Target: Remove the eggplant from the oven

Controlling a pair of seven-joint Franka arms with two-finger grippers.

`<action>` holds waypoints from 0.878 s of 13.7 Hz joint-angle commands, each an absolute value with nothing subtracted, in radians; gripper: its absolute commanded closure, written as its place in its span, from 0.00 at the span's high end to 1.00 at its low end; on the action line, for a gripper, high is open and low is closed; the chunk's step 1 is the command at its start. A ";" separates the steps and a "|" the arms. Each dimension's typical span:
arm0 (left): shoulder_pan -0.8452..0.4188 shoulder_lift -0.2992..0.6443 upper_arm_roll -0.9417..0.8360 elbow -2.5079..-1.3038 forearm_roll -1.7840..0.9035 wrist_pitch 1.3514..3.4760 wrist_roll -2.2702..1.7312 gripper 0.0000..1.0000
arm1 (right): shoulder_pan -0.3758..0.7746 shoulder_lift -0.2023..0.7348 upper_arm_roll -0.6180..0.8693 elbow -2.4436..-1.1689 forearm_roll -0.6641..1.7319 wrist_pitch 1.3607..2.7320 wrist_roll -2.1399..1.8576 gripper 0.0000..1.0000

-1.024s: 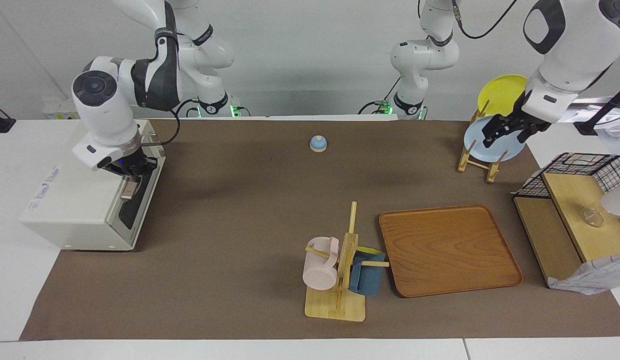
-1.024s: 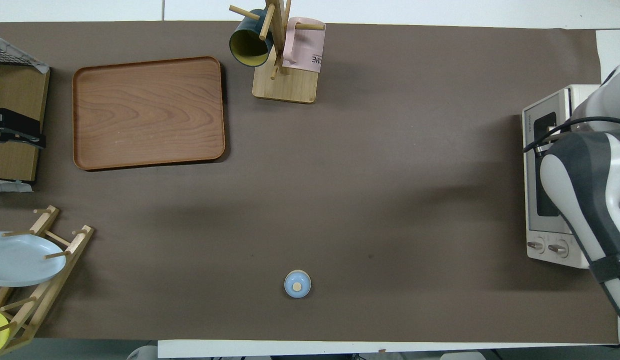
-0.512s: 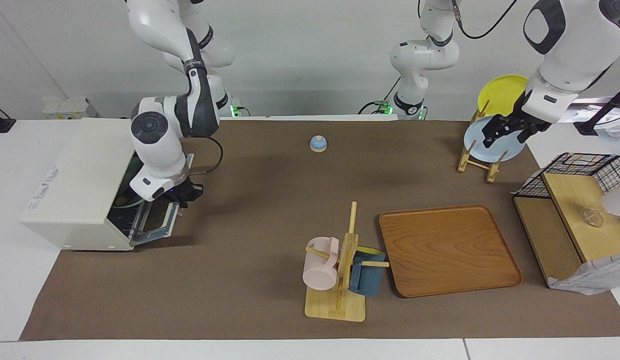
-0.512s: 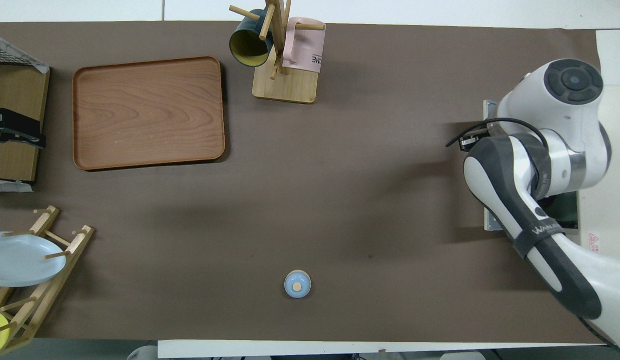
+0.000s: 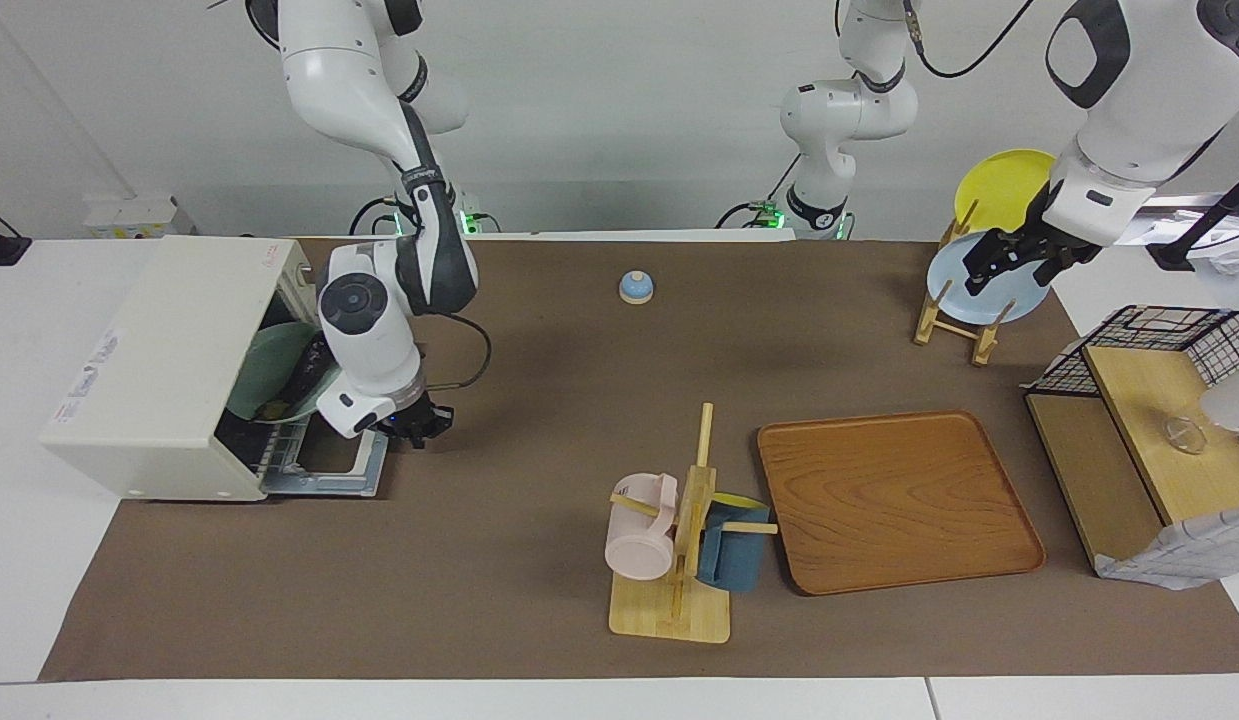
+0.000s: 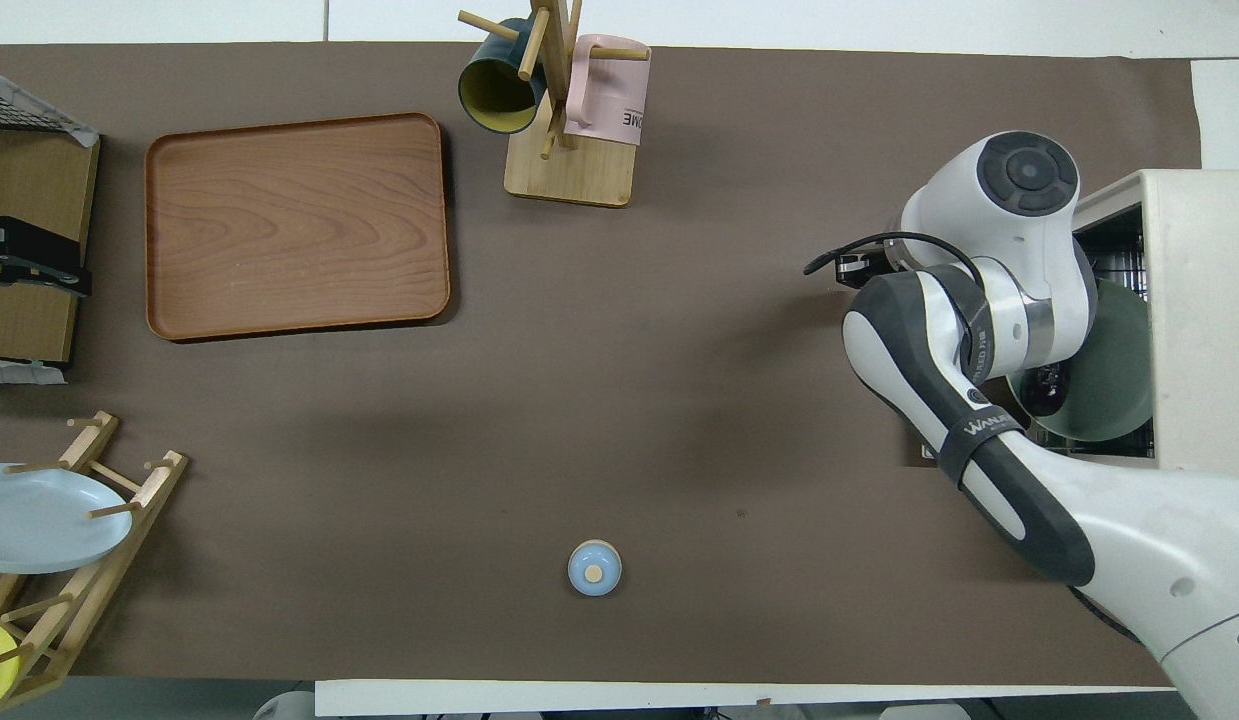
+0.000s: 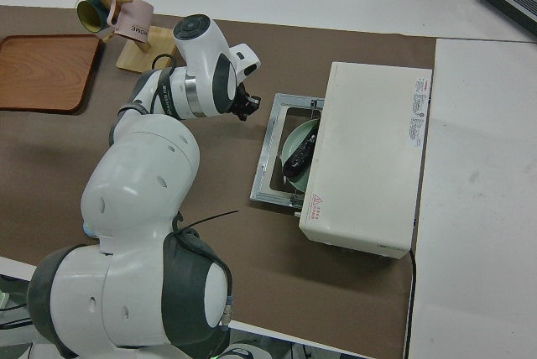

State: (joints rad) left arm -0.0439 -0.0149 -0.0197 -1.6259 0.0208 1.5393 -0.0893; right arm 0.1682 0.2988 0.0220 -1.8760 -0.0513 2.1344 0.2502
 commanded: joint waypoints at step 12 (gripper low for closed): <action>-0.041 -0.023 -0.020 -1.623 0.014 1.525 -0.092 1.00 | -0.057 0.140 0.009 -2.025 -0.032 2.020 0.250 0.39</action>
